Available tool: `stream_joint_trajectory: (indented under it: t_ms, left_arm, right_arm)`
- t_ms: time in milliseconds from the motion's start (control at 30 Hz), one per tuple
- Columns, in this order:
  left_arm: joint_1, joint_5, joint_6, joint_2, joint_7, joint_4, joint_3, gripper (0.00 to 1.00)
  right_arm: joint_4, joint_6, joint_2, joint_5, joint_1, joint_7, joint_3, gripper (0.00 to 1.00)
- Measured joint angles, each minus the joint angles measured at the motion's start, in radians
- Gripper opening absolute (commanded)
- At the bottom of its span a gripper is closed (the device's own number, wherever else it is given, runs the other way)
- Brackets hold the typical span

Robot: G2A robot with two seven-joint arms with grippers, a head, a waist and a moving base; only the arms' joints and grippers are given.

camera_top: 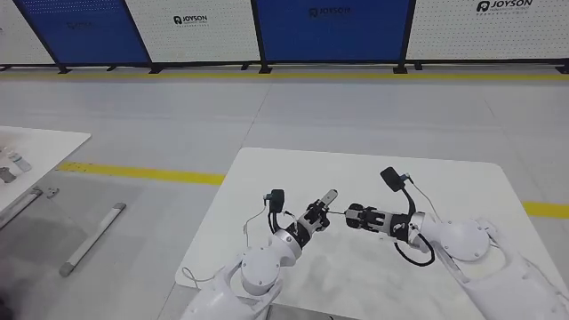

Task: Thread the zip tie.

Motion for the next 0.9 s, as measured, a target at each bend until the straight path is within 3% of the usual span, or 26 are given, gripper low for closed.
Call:
stream_joint_trajectory:
  t_ms: [100,400,500,700,900]
  left_arm:
    - [0.002,0.025,0.020,0.002,-0.021,0.001,0.001,1.00]
    - [0.002,0.024,0.020,0.002,-0.021,0.001,0.002,1.00]
    - [0.002,0.024,0.020,0.002,-0.021,0.001,0.002,1.00]
    - [0.002,0.024,0.020,0.002,-0.021,0.001,0.002,1.00]
    - [0.002,0.024,0.020,0.002,-0.021,0.001,0.002,1.00]
  right_arm:
    - [0.000,0.000,0.000,0.000,0.000,0.000,0.000,0.00]
    - [-0.001,0.002,0.000,-0.012,-0.005,-0.012,0.002,0.00]
    - [-0.023,-0.010,0.005,-0.098,-0.018,-0.058,0.009,0.00]
    - [-0.066,-0.119,0.023,-0.352,-0.031,-0.035,0.014,0.00]
    - [-0.064,-0.137,0.025,-0.359,-0.035,-0.020,0.018,0.00]
